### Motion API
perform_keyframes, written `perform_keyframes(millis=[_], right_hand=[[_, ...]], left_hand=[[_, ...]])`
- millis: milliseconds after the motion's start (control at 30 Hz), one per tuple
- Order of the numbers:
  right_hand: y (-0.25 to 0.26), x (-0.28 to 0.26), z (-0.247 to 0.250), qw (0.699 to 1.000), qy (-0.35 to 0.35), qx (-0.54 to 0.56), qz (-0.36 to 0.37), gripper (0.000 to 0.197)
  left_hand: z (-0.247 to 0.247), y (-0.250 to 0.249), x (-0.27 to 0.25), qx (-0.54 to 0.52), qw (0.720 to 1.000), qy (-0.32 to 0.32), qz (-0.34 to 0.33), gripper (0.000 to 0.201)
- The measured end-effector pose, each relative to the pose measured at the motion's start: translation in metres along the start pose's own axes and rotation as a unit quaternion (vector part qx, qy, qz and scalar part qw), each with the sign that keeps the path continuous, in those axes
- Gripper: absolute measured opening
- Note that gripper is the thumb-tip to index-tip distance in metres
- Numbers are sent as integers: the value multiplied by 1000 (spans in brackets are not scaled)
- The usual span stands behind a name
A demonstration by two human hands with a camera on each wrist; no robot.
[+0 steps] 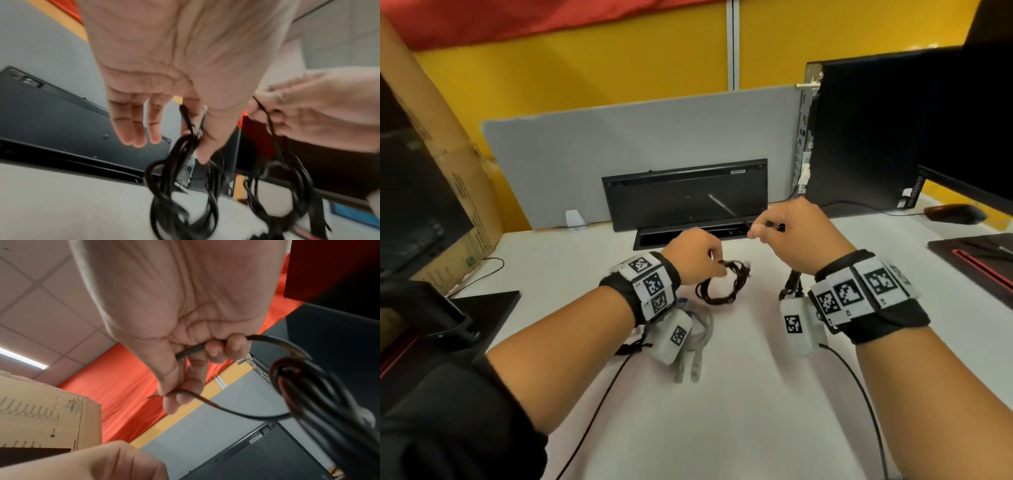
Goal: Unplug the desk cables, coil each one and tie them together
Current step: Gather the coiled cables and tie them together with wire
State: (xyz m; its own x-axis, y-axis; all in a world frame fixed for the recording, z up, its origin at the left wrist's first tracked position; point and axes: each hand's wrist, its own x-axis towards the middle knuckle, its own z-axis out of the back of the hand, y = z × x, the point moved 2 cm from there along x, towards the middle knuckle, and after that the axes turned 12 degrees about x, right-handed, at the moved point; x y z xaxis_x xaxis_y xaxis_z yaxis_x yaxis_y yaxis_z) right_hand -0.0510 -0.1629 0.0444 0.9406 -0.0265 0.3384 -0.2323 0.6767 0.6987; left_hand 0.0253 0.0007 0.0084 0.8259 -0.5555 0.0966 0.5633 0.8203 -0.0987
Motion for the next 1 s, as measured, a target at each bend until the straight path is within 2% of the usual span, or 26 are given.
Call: perform_keyframes(millis=[67, 133, 233, 300, 433, 633, 767, 933, 1000], right_hand=[[1, -3, 1, 1000, -6, -4, -8, 20], [3, -6, 2, 1000, -20, 1, -24, 22], [5, -8, 2, 999, -32, -4, -38, 33], [7, -6, 0, 998, -29, -25, -42, 34], [13, -1, -4, 998, -17, -29, -44, 27], [22, 10, -11, 997, 19, -60, -49, 27], [21, 14, -12, 995, 31, -66, -63, 28], [32, 16, -22, 999, 31, -25, -30, 22], [37, 17, -27, 998, 39, -39, -4, 23]], left_hand=[[13, 9, 3, -115, 989, -67, 58, 15], [22, 15, 2, -218, 963, -121, 102, 10], [27, 16, -4, -328, 916, -189, 132, 8], [29, 13, -8, -363, 892, -233, 137, 9], [39, 5, -14, -391, 864, -291, 123, 8], [48, 3, -17, -382, 863, -314, 106, 5], [47, 13, -24, -393, 843, -346, 127, 4], [32, 1, -33, -390, 870, -287, 97, 4], [26, -6, -34, -398, 872, -273, 86, 5]])
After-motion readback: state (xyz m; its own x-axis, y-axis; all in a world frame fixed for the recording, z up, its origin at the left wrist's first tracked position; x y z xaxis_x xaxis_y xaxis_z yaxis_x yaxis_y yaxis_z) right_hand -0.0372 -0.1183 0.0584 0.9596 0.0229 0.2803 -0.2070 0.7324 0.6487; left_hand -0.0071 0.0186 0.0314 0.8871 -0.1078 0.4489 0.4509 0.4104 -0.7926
